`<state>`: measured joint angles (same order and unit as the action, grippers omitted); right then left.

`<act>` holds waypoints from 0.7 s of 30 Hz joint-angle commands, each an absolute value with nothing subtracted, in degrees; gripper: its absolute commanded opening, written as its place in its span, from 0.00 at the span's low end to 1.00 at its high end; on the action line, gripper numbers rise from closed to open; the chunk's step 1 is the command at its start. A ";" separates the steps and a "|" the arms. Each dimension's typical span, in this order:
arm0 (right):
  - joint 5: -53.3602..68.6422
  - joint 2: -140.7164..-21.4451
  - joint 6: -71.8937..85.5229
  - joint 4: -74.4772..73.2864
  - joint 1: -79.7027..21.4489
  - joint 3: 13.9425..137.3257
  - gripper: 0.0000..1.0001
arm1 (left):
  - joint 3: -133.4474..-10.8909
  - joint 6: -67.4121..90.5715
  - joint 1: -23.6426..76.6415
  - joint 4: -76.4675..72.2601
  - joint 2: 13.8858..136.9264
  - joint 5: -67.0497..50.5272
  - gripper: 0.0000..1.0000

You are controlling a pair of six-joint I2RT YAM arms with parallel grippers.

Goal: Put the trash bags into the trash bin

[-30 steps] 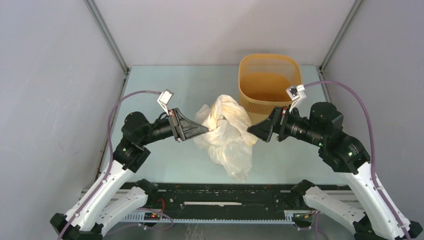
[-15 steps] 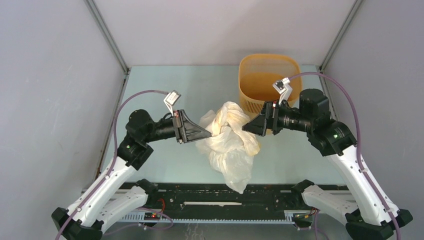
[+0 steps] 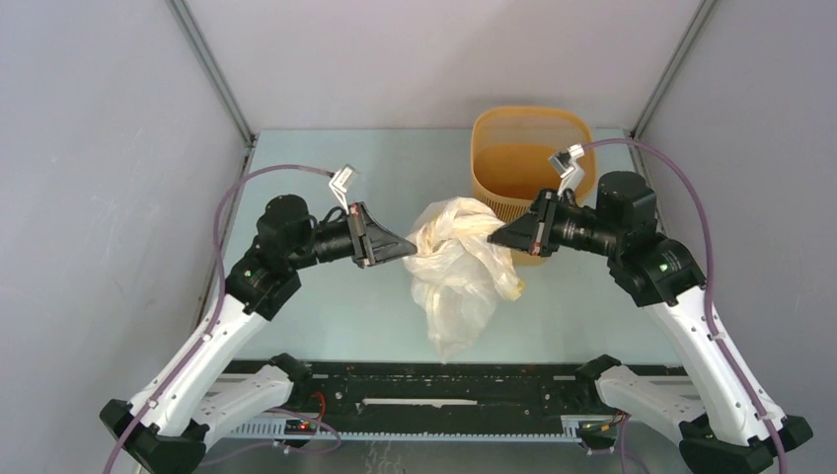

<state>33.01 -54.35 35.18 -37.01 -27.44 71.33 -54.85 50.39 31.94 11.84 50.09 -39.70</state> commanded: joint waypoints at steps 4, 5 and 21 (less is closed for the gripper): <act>39.23 -53.92 47.76 -33.27 -23.23 71.67 0.00 | -62.52 39.53 29.97 33.21 51.69 -21.07 0.47; 39.06 -54.00 49.55 -32.49 -23.23 71.48 0.00 | -62.45 39.54 29.97 33.17 51.94 -21.49 0.58; 40.27 -57.26 67.12 -17.90 -23.91 70.49 0.00 | -56.79 48.65 45.49 23.51 52.98 -15.68 1.00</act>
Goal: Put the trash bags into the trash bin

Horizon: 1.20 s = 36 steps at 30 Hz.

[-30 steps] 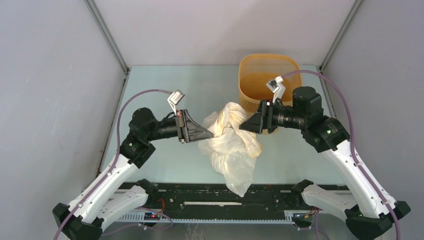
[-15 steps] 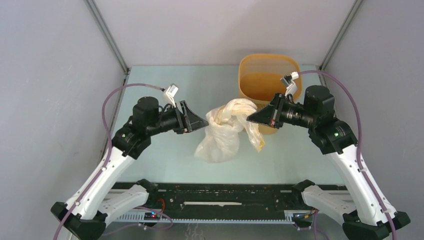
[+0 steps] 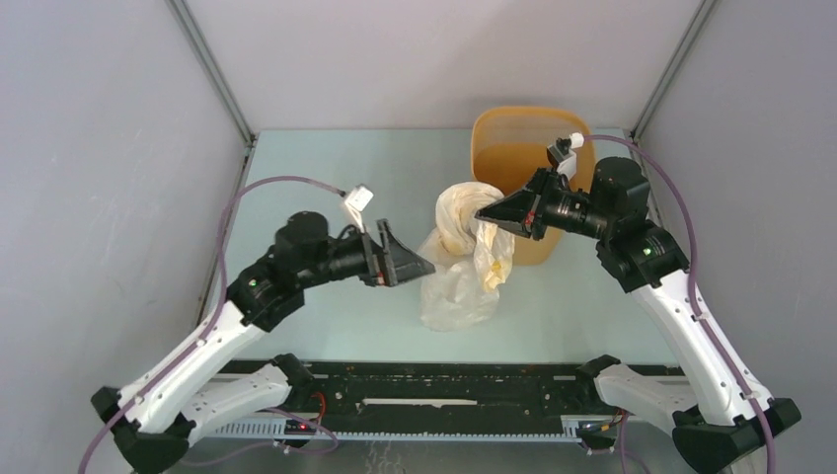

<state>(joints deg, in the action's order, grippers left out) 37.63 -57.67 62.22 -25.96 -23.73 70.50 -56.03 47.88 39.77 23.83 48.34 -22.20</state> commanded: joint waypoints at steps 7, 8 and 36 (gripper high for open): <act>42.38 -55.50 68.49 -15.17 -23.17 70.49 0.00 | -57.45 49.95 46.27 31.30 61.87 -4.68 0.98; 42.82 -55.45 69.00 -14.38 -22.81 70.50 0.00 | -57.88 48.94 45.90 34.23 62.96 -1.87 0.96; 43.07 -55.37 71.13 -12.19 -25.53 70.49 0.00 | -77.15 45.99 38.43 38.50 45.86 -8.79 1.00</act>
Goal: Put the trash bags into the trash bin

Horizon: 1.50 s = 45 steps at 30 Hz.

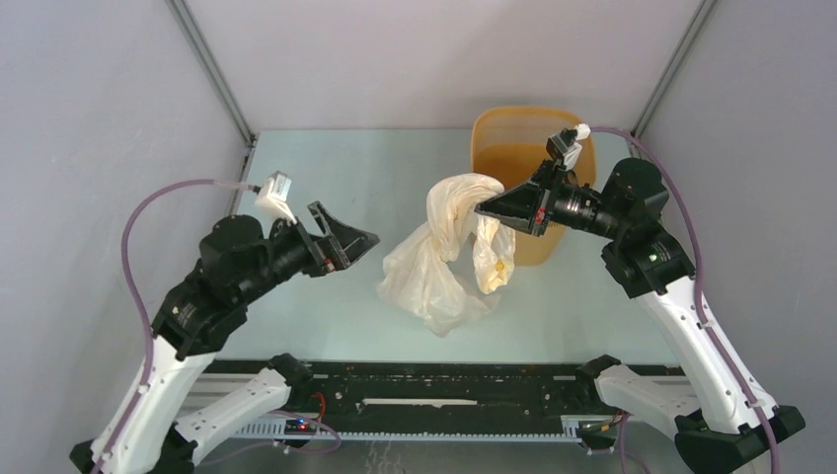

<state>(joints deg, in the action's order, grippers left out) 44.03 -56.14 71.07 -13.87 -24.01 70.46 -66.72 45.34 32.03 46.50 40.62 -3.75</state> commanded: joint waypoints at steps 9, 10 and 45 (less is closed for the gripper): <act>39.64 -56.34 71.81 -10.86 -29.03 70.49 0.00 | -85.99 43.81 48.63 41.36 62.65 0.43 0.99; 39.33 -56.44 72.36 -10.22 -29.16 70.49 0.00 | -86.02 43.33 48.22 42.27 63.47 2.28 0.99; 15.49 -73.20 26.28 -50.21 -51.87 79.01 0.21 | -85.92 47.75 17.09 35.19 66.28 -24.28 0.00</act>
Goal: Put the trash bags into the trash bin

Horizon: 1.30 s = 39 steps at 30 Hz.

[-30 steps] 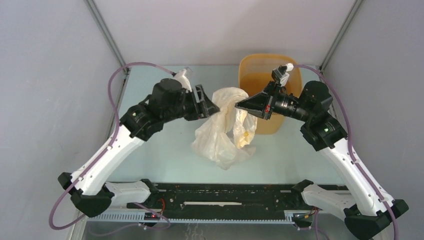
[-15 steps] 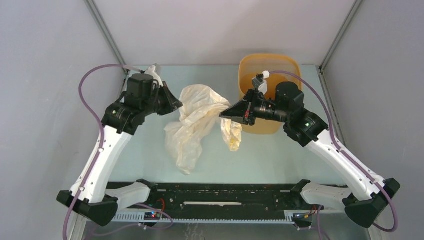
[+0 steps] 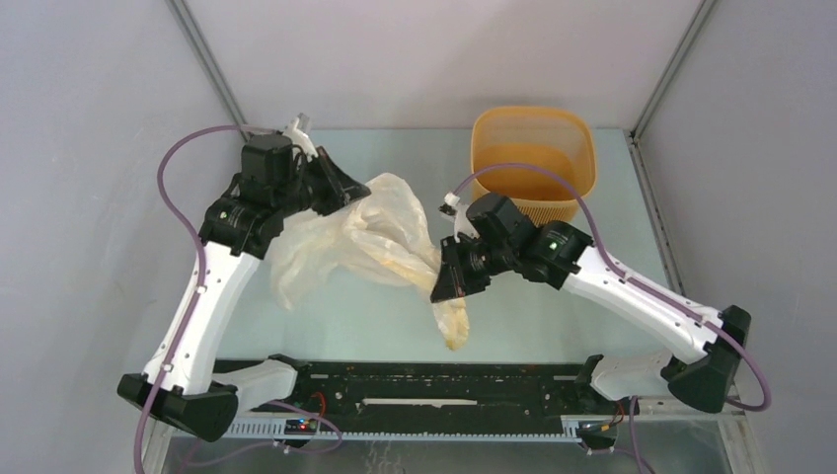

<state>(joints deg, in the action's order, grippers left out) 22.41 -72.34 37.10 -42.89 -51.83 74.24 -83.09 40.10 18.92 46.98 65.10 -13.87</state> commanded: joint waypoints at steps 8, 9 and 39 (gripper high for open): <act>38.56 -67.55 17.15 -47.51 -35.07 81.48 0.83 | -93.77 43.68 15.91 36.13 70.68 -29.77 0.00; 41.23 -67.63 17.02 -47.58 -33.33 82.68 0.85 | -95.61 41.75 15.91 37.99 70.70 -29.30 0.00; 50.46 -73.93 47.84 -6.26 -38.05 79.37 0.89 | -84.29 38.85 18.03 28.59 66.66 -43.90 0.00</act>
